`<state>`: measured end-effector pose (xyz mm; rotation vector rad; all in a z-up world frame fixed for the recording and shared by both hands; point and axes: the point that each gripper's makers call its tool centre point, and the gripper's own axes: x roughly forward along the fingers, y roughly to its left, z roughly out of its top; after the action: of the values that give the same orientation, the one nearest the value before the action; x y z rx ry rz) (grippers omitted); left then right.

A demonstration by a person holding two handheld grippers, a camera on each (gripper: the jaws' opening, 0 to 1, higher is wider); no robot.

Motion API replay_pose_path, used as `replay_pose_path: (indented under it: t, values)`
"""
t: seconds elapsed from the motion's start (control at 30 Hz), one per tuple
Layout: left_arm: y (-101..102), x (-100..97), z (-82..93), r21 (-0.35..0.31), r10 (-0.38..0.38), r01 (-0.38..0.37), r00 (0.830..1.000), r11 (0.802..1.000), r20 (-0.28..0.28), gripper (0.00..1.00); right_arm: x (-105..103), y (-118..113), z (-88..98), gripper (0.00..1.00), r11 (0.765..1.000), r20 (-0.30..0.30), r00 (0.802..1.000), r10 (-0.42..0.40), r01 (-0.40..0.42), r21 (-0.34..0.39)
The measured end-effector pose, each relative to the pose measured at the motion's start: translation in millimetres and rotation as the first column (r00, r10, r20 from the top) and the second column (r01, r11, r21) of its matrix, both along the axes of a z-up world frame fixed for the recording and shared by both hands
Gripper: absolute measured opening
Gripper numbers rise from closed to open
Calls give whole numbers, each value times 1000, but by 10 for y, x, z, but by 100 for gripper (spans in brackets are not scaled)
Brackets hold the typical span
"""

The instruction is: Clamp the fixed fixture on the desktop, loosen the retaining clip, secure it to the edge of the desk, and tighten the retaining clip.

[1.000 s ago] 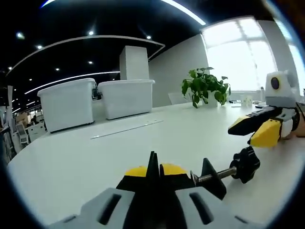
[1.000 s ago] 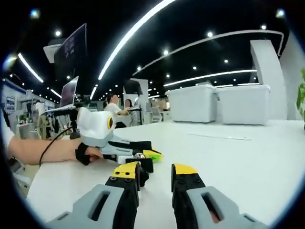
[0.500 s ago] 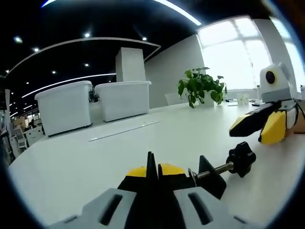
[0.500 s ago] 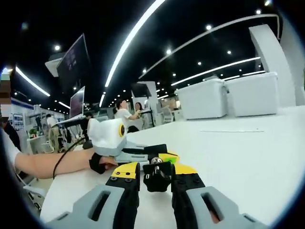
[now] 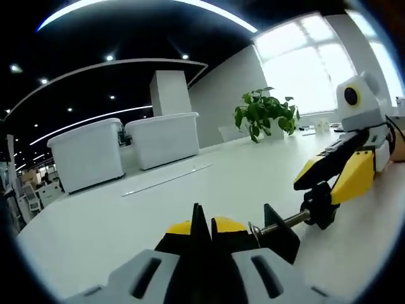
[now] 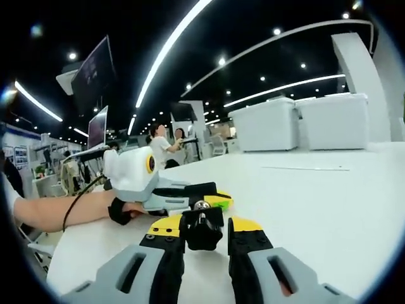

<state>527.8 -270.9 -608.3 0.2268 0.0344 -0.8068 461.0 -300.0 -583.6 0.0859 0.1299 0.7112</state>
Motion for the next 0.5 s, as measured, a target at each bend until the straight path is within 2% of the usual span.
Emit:
replay_pose_path:
  t: [0.03, 0.13, 0.2, 0.33, 0.43, 0.5]
  values:
    - [-2, 8, 1, 0, 1, -1, 1000, 1000, 0, 9, -8, 36, -10, 26, 1000, 0, 1000, 14, -14, -9]
    - [1, 20, -1, -5, 11, -11, 1000, 1000, -13, 9, 8, 105, -218, 27, 985, -6, 999, 40, -40, -168]
    - [15, 26, -5, -17, 23, -24, 999, 1000, -41, 8, 30, 135, -239, 27, 975, 28, 998, 47, -40, -217]
    - [10, 24, -10, -16, 18, -19, 999, 1000, -39, 8, -7, 116, -193, 27, 979, 39, 998, 56, -47, -200]
    - [5, 28, -8, -16, 17, -17, 999, 1000, -38, 8, 4, 114, -62, 27, 993, 39, 998, 52, -48, -104]
    - [-3, 36, -8, -15, 17, -17, 999, 1000, -36, 8, 27, 88, -26, 27, 997, 31, 999, 35, -33, -72]
